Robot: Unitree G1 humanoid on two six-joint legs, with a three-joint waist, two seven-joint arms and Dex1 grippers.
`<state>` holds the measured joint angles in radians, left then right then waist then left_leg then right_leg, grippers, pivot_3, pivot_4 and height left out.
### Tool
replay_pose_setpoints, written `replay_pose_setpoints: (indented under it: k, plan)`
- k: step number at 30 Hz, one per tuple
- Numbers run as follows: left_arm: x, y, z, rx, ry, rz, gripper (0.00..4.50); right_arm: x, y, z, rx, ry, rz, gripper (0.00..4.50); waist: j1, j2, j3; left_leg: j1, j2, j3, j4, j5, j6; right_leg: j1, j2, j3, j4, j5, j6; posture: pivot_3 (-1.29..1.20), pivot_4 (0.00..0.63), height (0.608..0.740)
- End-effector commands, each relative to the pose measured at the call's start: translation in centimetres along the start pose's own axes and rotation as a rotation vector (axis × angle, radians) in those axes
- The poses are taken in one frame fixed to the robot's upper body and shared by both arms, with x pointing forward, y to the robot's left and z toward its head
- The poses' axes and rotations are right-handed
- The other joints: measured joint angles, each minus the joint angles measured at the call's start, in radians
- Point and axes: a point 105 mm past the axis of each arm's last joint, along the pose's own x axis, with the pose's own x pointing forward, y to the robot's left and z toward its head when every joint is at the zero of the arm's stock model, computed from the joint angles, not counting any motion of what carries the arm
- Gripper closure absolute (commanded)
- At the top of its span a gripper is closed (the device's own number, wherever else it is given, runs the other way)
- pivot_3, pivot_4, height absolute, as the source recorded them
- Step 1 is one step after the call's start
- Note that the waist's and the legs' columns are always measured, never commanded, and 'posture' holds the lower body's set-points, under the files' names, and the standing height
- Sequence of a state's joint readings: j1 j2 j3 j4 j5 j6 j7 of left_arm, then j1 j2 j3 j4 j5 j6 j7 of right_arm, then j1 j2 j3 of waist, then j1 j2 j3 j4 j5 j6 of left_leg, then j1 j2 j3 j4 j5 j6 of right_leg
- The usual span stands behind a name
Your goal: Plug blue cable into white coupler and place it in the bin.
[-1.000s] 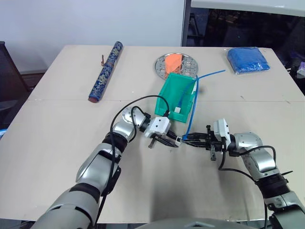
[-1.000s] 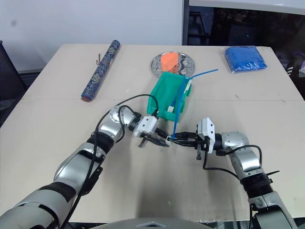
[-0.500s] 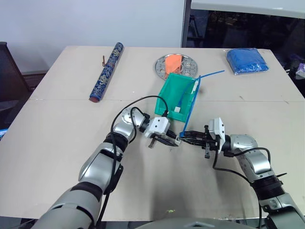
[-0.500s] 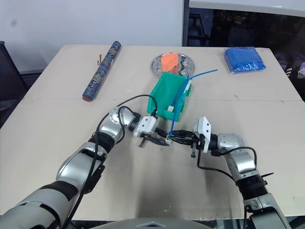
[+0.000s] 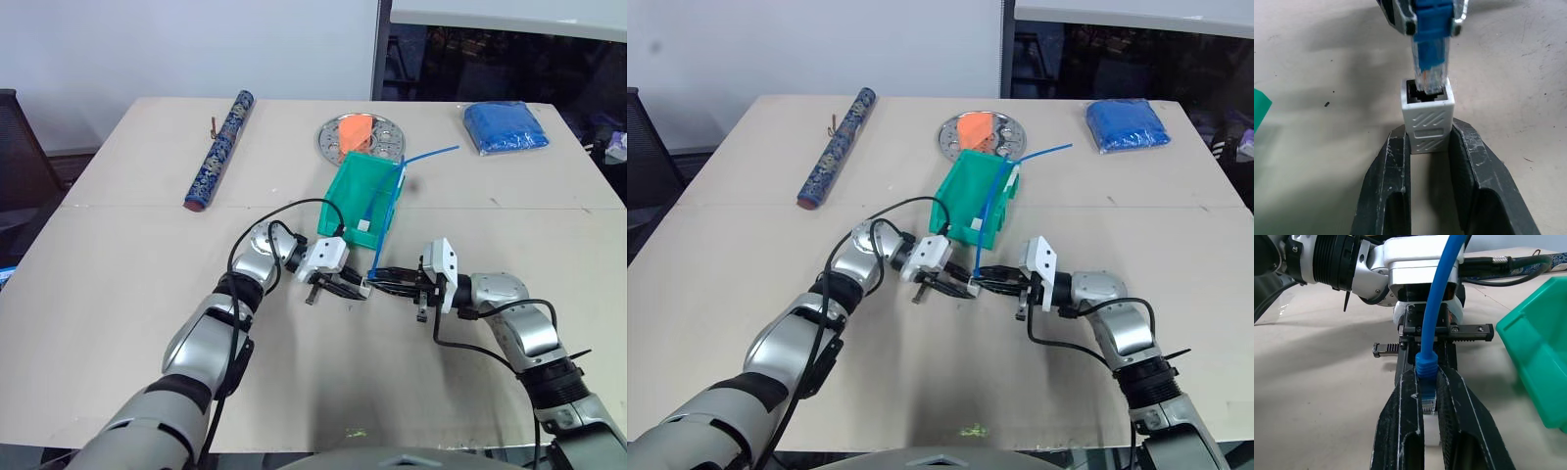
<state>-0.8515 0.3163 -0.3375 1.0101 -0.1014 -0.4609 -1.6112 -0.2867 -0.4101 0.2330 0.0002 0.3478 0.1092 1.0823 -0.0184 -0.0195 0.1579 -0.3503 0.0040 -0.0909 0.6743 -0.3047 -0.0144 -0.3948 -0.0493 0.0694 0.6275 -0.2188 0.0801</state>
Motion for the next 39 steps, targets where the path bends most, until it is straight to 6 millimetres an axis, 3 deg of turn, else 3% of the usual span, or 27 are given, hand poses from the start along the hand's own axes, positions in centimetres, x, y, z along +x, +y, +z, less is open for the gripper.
replay_pose_setpoints:
  k: [1, 10, 16, 17, 21, 22, 24, 28, 29, 32, 36, 39]
  plan:
    - [0.2, -0.4, -0.4, -0.032, -0.004, -0.008, 4.02, 0.4, 0.5, -2.2, 0.038, 0.090, 0.007, 4.50, -0.001, 0.000, 0.000, 0.000, 0.000, 0.000, 0.000, 0.000, 0.000, 0.000, 0.000, 0.000, 0.000, 0.000, 0.000, 0.00, 0.150, 0.740]
    - [-0.1, -0.8, -0.6, -0.050, -0.006, -0.003, 4.02, -0.7, 0.8, -5.6, 0.111, 0.217, -0.022, 4.50, -0.004, 0.000, -0.001, 0.004, 0.000, 0.000, -0.003, 0.000, 0.000, 0.002, 0.000, 0.000, 0.000, 0.000, 0.000, 0.00, 0.150, 0.740]
    - [-0.4, -0.8, -0.5, -0.056, -0.010, 0.006, 4.02, -1.5, 2.6, -7.5, 0.233, 0.320, 0.069, 4.50, -0.012, 0.000, -0.007, 0.004, 0.001, 0.000, -0.004, 0.000, 0.000, 0.003, 0.000, 0.000, -0.001, 0.000, 0.000, 0.00, 0.150, 0.740]
    - [-0.4, -0.8, -0.4, -0.056, -0.011, 0.008, 4.02, -1.0, 2.2, -6.8, 0.193, 0.272, 0.058, 4.50, -0.012, 0.000, -0.008, 0.004, 0.001, 0.000, -0.004, 0.000, 0.000, 0.003, 0.000, 0.000, -0.001, 0.000, 0.000, 0.00, 0.150, 0.740]
    - [-1.2, -0.6, -0.2, -0.066, -0.023, 0.056, 4.02, 0.7, -0.4, 0.0, 0.226, -0.128, -0.038, 4.50, -0.023, 0.001, -0.006, 0.004, 0.001, 0.000, -0.005, 0.000, 0.000, 0.003, 0.001, 0.000, -0.002, 0.000, 0.000, 0.00, 0.150, 0.740]
    - [-1.5, -0.5, 0.0, -0.069, -0.033, 0.091, 3.22, 0.5, -0.9, 1.2, 0.220, -0.167, -0.045, 4.50, -0.024, 0.002, -0.006, 0.003, 0.001, 0.000, -0.005, 0.000, 0.000, 0.001, 0.001, 0.000, -0.001, 0.000, -0.001, 0.00, 0.150, 0.740]
    - [-2.3, -0.6, 0.4, -0.066, -0.047, 0.153, 2.67, 0.2, -1.6, 2.8, 0.200, -0.208, -0.054, 4.50, -0.030, 0.003, -0.004, 0.002, 0.001, 0.000, -0.005, 0.000, 0.000, 0.000, 0.001, 0.001, -0.001, 0.000, 0.000, 0.00, 0.150, 0.740]
    - [-5.1, -2.0, 2.5, -0.070, -0.091, 0.408, 0.59, -0.4, -3.6, 6.1, 0.187, -0.259, -0.096, 4.50, -0.040, 0.005, 0.001, 0.000, 0.003, 0.000, -0.007, 0.000, 0.000, -0.004, 0.001, 0.001, -0.001, 0.000, -0.001, 0.00, 0.150, 0.740]
    - [-6.2, -2.5, 3.4, -0.097, -0.119, 0.499, 0.25, -0.3, -4.0, 6.8, 0.176, -0.255, -0.108, 4.50, -0.040, 0.005, 0.001, 0.000, 0.003, -0.001, -0.007, 0.000, 0.000, -0.005, 0.001, 0.001, 0.000, 0.000, -0.001, 0.00, 0.150, 0.740]
    - [-9.7, -3.8, 6.2, -0.188, -0.207, 0.775, 0.09, 0.5, -5.3, 9.1, 0.184, -0.240, -0.153, 4.50, -0.038, 0.004, 0.001, -0.011, 0.003, -0.006, -0.006, 0.000, 0.000, -0.015, 0.000, -0.002, 0.000, 0.000, -0.001, 0.00, 0.150, 0.740]
    - [-12.7, -5.6, 7.8, -0.281, -0.177, 1.036, 0.09, 2.3, -6.7, 11.1, 0.227, -0.209, -0.187, 4.50, -0.026, 0.005, 0.002, -0.015, 0.001, -0.008, -0.007, 0.000, -0.001, -0.018, -0.002, -0.002, -0.001, 0.000, -0.001, 0.00, 0.150, 0.740]
    - [-12.9, -5.9, 8.7, -0.320, -0.149, 1.102, 0.00, 3.5, -10.2, 10.9, 0.241, -0.121, -0.321, 3.36, -0.019, 0.005, 0.002, -0.015, -0.001, -0.006, -0.006, 0.000, -0.001, -0.017, -0.004, -0.003, -0.001, 0.000, -0.001, 0.00, 0.150, 0.740]
